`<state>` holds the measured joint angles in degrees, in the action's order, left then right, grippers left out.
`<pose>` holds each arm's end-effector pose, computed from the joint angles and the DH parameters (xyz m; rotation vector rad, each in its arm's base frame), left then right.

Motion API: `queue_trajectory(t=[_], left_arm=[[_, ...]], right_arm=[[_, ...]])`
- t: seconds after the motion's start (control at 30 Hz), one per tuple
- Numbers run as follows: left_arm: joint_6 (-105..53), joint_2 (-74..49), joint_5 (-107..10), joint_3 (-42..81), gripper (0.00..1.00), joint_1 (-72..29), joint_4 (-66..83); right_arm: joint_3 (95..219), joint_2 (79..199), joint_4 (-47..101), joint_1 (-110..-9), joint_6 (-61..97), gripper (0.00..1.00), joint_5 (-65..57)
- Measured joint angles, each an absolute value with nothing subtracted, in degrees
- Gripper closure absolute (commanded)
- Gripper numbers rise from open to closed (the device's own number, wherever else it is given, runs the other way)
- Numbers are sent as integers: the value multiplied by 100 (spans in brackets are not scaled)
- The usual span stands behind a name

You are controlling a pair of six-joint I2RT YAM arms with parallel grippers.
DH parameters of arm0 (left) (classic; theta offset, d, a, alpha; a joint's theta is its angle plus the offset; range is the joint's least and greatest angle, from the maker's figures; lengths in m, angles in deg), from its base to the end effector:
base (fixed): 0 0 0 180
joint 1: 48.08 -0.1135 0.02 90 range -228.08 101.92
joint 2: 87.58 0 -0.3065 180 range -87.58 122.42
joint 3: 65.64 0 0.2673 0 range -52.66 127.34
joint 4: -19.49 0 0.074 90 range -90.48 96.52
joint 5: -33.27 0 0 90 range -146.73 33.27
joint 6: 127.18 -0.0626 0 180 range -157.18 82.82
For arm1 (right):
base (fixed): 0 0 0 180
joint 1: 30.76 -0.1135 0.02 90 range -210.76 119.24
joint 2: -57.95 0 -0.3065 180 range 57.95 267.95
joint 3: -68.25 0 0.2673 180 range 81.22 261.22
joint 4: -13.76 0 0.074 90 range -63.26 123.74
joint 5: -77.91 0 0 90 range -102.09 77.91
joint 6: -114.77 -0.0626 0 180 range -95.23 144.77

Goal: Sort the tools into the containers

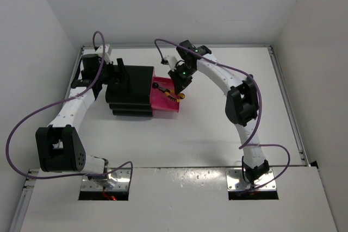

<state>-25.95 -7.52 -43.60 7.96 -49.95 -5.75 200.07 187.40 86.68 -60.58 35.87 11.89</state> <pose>0.3478 -0.0029 0.3144 -0.1068 2.1239 -0.3400 0.4433 0.2834 0.2375 -1.0749 2.5893 0.6652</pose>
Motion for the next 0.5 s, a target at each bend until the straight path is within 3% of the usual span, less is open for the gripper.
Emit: queue_trajectory(t=[0.5], left_arm=[[-2595, -752, -4358, 796, 0, -4995, -575]], right_arm=[[19561, 18746, 7781, -6067, 2942, 100, 1174]])
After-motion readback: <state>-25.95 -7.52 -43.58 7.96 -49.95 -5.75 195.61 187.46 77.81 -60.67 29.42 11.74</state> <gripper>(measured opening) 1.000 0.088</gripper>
